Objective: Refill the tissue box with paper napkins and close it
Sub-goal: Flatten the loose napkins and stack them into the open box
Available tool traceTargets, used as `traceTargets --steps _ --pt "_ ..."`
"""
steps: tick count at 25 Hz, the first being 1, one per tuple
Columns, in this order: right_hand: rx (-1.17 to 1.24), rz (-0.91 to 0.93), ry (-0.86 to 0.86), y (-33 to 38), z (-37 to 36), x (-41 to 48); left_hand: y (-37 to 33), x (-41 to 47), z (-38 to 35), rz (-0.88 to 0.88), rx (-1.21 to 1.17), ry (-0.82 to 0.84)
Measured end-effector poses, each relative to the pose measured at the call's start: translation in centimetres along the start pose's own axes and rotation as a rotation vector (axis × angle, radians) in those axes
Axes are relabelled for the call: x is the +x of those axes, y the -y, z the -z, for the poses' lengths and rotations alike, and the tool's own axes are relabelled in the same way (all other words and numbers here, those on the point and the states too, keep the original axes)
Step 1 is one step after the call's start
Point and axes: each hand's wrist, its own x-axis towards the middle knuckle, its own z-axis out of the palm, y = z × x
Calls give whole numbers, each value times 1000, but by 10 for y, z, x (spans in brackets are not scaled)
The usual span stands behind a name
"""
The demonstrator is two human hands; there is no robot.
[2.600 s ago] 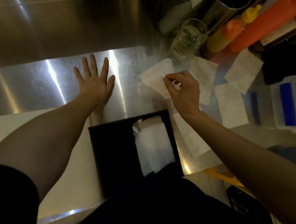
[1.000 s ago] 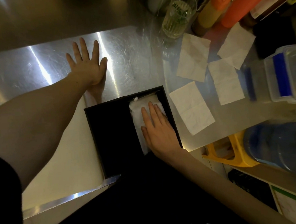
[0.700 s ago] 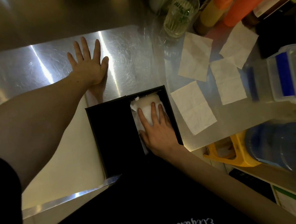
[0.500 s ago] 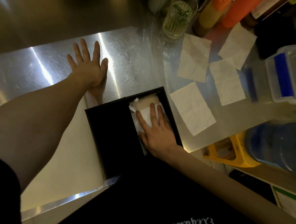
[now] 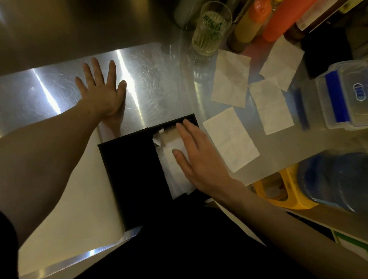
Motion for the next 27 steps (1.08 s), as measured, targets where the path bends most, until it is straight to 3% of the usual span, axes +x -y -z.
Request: traceTargets --steps 6,18,27 --pt "55 -111 -289 -35 34 51 0 1 -2 3 -12 -12" --pt "37 -763 -506 -147 56 143 4 7 -13 26 -33 -57" --pt "19 -796 -525 -158 45 167 4 9 -15 40 -17 -82"
